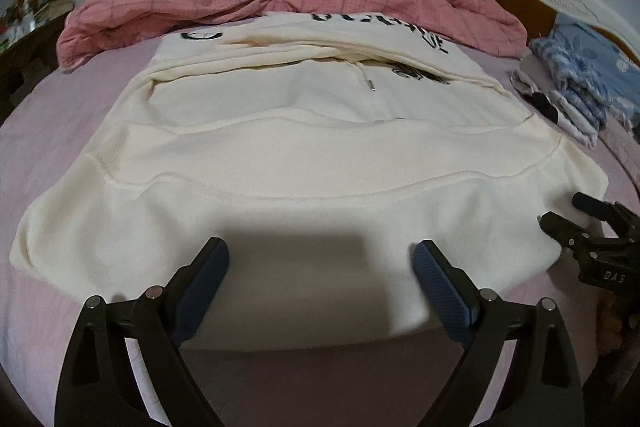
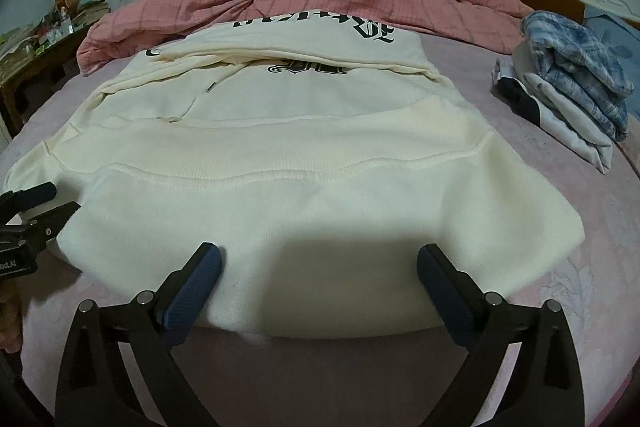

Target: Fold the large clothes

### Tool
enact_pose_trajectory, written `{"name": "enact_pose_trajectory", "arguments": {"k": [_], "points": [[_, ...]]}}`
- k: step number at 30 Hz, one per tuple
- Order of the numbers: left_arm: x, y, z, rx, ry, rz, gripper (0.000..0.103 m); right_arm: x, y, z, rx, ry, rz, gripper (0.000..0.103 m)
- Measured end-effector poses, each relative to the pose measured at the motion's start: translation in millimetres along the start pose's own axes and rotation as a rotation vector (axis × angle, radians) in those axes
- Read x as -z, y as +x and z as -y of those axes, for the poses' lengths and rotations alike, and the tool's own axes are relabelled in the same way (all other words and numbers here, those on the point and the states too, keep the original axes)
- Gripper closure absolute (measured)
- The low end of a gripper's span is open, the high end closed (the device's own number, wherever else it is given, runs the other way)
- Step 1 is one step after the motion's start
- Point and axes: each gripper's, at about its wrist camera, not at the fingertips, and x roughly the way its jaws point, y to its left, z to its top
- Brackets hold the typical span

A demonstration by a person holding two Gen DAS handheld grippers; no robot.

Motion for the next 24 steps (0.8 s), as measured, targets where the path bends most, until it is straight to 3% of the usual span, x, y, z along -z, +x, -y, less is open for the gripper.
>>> {"name": "enact_pose_trajectory", "arguments": {"k": [3, 5, 11, 15, 17, 19, 24], "points": [[7, -6, -6, -0.090, -0.007, -0.014, 0.010, 2, -1, 1, -0.015, 0.002, -0.003, 0.003], [14, -10, -5, -0.111, 0.025, -0.007, 0.009, 4, -2, 2, -0.022, 0.005, -0.003, 0.003], [20, -20, -16, -0.068, 0.007, 0.014, 0.010, 15, -11, 1, -0.024, 0.003, 0.017, 0.003], [28, -41, -19, -0.038, 0.057, 0.040, 0.011, 26, -28, 3, -0.041, -0.009, 0.059, 0.003], [30, -47, -19, -0.104, 0.122, 0.034, 0.011, 31, -32, 1, -0.048, -0.060, 0.042, 0.003], [31, -45, -20, -0.237, 0.206, 0.016, 0.011, 32, -34, -3, -0.042, -0.111, 0.007, 0.003], [27, -37, -34, -0.254, 0.254, -0.009, 0.011, 18, -26, -9, 0.022, -0.196, -0.055, 0.003]]}}
